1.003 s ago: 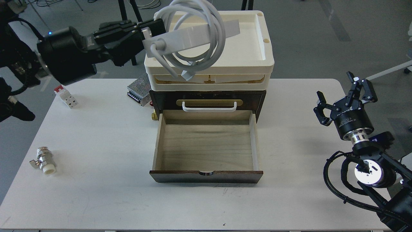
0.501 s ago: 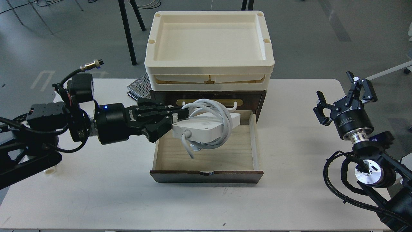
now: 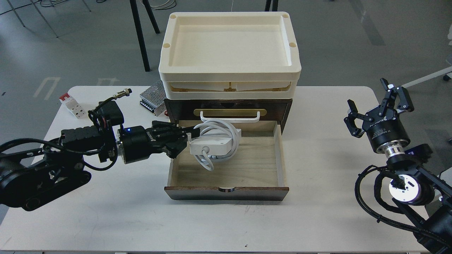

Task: Put charging cable into cabinet
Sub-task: 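Lower the held cable into the open drawer with the left gripper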

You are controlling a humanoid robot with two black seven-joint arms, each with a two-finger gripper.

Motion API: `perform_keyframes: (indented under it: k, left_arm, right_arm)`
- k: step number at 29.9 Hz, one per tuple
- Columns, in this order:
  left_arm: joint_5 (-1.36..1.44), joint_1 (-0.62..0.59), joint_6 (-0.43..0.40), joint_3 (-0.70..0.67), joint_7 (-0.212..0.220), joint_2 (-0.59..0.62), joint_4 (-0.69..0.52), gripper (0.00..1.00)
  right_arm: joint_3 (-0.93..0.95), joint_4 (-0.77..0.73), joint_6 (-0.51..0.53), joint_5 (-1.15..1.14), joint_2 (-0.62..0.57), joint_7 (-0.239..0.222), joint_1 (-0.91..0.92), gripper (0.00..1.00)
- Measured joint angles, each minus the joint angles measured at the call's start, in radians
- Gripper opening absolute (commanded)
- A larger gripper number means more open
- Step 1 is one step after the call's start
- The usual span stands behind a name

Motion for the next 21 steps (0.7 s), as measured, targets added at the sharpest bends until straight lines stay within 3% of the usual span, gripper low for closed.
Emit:
perform_keyframes:
  k: [14,21]
  left_arm:
    - [0.017,0.025,0.023,0.001,0.0,-0.139,0.168,0.02]
    - [0.023,0.051,0.034,0.002,0.0,-0.172,0.201,0.12]
  right_arm:
    - [0.001,0.0,0.0,0.0,0.0,0.0,0.0,0.99]
    - [0.0,0.0,0.0,0.0,0.0,0.0,0.0,0.99]
